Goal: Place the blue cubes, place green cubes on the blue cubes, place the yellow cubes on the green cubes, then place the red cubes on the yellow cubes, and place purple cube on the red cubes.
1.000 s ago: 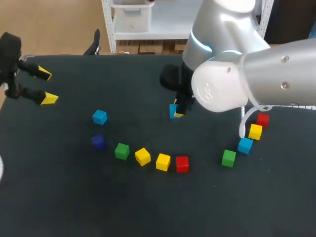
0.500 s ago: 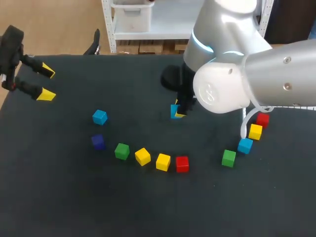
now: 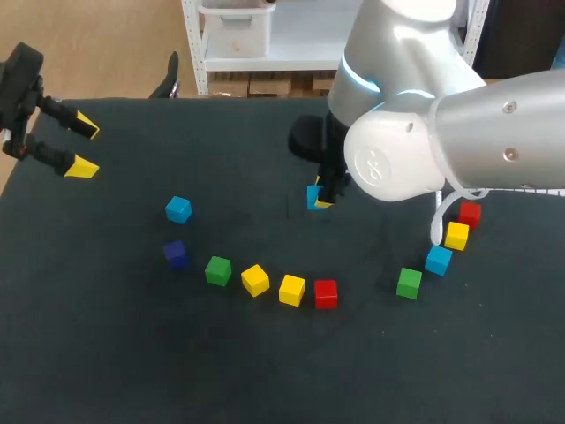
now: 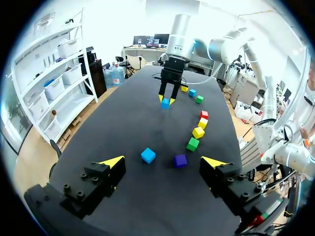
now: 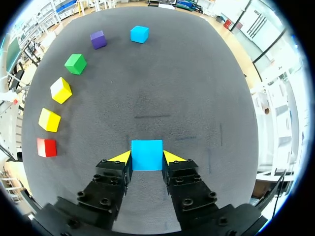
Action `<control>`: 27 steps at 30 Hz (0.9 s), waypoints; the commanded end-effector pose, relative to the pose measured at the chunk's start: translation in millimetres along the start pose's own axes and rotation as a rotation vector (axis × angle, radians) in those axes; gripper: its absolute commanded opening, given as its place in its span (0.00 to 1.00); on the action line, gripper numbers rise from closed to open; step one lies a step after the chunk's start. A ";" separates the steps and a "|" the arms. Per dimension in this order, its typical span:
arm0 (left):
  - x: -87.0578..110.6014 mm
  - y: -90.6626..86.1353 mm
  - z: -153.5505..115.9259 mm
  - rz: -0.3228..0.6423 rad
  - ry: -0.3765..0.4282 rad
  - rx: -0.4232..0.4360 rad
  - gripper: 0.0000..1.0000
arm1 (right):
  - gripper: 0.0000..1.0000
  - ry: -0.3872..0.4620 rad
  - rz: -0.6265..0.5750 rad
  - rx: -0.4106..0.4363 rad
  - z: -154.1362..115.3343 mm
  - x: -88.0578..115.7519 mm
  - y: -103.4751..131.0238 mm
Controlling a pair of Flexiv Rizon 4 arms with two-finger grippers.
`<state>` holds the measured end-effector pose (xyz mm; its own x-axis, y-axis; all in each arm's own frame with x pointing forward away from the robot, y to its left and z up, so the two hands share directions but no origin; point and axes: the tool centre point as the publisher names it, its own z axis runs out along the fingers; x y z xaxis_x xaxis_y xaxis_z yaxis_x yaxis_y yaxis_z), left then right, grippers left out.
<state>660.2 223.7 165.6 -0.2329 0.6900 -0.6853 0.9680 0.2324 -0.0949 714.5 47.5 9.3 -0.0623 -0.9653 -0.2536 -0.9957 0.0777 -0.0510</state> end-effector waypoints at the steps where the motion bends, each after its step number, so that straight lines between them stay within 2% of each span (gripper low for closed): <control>1: 0.2 1.4 -0.2 0.003 0.000 0.003 1.00 | 0.00 -0.010 0.005 0.000 1.3 5.2 5.2; 8: 0.2 1.4 -0.2 0.003 0.000 0.003 1.00 | 0.00 -0.020 0.020 -0.014 9.1 6.2 12.1; 27: 0.2 1.4 -0.2 0.003 0.000 0.003 1.00 | 0.00 -0.018 0.014 -0.036 17.3 2.6 11.1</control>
<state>660.0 223.6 166.2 -0.2331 0.6905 -0.6847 0.9679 0.2325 -0.0951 702.0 49.2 -7.7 -0.0761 -0.9598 -0.2701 -0.9963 0.0842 -0.0186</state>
